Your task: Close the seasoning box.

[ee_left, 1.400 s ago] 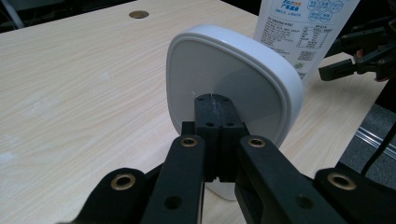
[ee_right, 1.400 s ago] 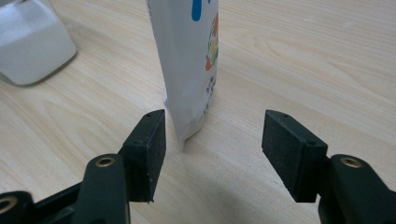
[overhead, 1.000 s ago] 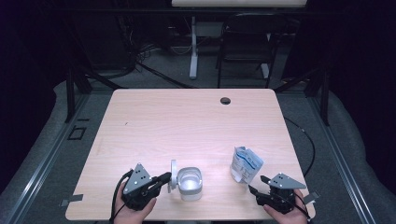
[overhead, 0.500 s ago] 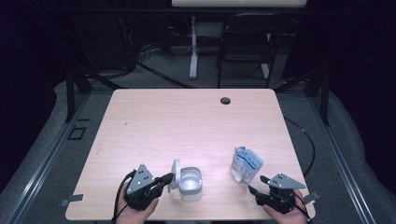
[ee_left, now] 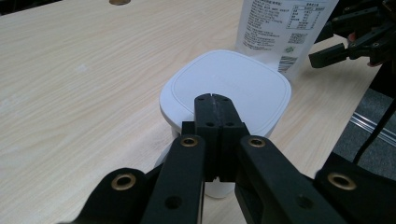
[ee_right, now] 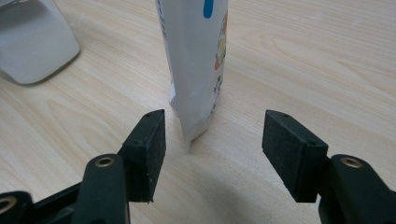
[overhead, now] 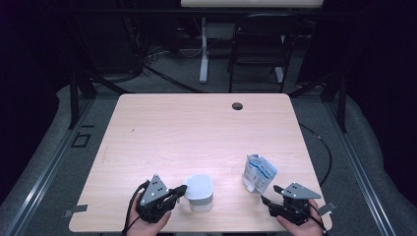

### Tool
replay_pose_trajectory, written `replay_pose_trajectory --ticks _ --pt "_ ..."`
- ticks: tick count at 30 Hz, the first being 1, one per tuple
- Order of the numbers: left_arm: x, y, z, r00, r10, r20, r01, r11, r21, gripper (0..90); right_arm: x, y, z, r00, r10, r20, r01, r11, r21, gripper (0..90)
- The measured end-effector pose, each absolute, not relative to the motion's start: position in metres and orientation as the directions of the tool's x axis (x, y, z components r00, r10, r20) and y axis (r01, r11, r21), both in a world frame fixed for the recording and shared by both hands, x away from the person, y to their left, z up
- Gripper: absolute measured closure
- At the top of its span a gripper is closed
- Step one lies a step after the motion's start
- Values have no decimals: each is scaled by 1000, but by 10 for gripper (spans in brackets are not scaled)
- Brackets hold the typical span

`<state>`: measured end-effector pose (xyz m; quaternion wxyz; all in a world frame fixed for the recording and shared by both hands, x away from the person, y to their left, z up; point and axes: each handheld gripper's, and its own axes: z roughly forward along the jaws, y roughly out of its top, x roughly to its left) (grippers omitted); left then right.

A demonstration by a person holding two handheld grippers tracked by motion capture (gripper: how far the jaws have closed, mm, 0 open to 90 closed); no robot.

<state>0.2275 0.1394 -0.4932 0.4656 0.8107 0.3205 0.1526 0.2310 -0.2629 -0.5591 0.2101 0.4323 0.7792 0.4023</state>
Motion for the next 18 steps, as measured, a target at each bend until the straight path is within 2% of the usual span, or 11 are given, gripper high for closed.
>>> replay_pose_trajectory --ticks 18 --pt "229 152 -490 729 682 -63 385 -332 861 900 231 -263 -559 -540 841 20 503 304 809 398"
